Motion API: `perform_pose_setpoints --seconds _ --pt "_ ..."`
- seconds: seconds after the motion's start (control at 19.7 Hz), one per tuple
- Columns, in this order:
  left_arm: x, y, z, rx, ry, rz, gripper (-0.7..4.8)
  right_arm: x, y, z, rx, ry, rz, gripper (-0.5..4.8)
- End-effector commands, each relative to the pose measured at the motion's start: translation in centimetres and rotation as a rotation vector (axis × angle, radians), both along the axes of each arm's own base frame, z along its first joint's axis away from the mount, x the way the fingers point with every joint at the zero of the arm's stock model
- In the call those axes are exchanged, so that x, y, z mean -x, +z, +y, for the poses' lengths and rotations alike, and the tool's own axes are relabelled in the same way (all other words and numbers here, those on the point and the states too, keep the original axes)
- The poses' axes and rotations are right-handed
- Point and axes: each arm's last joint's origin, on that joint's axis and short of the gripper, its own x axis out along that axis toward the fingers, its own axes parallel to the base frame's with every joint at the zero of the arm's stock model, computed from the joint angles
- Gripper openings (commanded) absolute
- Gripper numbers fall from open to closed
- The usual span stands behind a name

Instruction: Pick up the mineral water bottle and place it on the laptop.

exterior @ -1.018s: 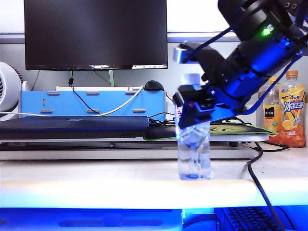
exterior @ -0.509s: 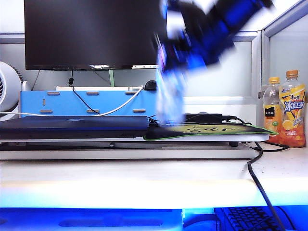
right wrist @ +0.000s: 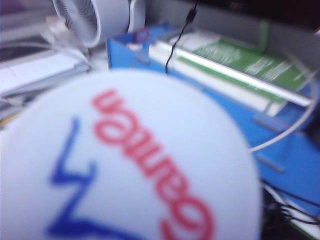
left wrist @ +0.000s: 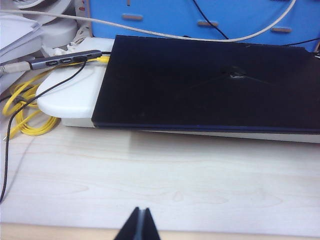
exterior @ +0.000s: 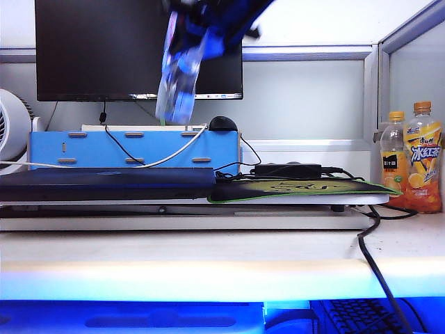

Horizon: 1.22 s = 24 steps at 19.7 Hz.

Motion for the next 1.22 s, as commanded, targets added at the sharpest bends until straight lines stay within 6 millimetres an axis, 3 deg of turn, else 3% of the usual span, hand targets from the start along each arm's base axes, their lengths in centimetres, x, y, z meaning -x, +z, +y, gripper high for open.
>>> perform_pose_setpoints --seconds 0.05,0.41,1.22 --pt "0.0 0.0 0.0 -0.002 -0.001 -0.003 -0.02 -1.5 0.3 1.2 -0.038 0.012 -0.052 -0.06" --pt "0.0 0.0 0.0 -0.001 -0.001 -0.003 -0.02 -3.6 -2.1 3.7 -0.029 0.047 -0.03 -0.06" --pt "0.0 0.0 0.0 -0.002 -0.001 -0.003 -0.02 -4.6 -5.5 4.5 0.032 0.049 0.037 -0.06"
